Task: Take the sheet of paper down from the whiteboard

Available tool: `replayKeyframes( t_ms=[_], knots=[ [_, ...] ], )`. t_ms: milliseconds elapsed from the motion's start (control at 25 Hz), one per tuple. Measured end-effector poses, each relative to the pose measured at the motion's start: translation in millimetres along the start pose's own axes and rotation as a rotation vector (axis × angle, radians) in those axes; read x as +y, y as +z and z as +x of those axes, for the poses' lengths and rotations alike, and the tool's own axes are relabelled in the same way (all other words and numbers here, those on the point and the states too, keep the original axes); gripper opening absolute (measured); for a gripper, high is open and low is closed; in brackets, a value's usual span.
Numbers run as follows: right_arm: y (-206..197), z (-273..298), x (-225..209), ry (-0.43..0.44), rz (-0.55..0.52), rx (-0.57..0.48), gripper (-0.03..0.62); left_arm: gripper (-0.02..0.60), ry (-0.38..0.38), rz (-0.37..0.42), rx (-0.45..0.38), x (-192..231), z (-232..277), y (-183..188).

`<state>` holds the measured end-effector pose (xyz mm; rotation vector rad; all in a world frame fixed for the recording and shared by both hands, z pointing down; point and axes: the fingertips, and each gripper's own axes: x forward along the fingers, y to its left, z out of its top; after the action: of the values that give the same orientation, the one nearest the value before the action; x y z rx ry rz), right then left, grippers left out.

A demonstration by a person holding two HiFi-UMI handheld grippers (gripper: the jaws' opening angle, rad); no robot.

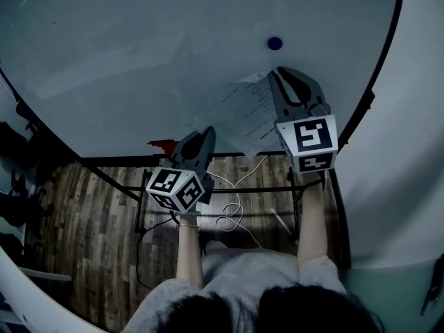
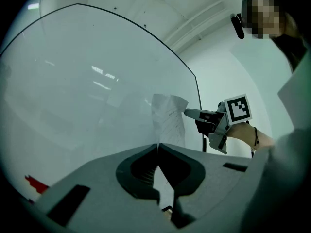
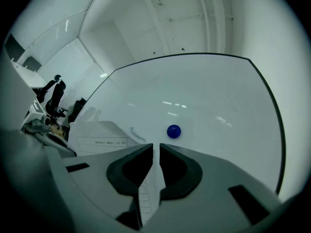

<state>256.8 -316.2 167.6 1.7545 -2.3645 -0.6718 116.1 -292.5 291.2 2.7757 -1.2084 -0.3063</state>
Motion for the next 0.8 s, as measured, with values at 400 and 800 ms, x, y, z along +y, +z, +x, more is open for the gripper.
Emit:
replayKeyframes(
  t_ms=[400, 800],
  knots=[
    [-37, -69, 37, -0.02, 0.153, -0.01, 0.009, 0.006, 0.012, 0.016, -0.003, -16, -52, -30],
    [-53, -94, 58, 0.044, 0.257, -0.02, 0.002, 0.005, 0.074, 0.071, -0.008, -8, -70, -25]
  ],
)
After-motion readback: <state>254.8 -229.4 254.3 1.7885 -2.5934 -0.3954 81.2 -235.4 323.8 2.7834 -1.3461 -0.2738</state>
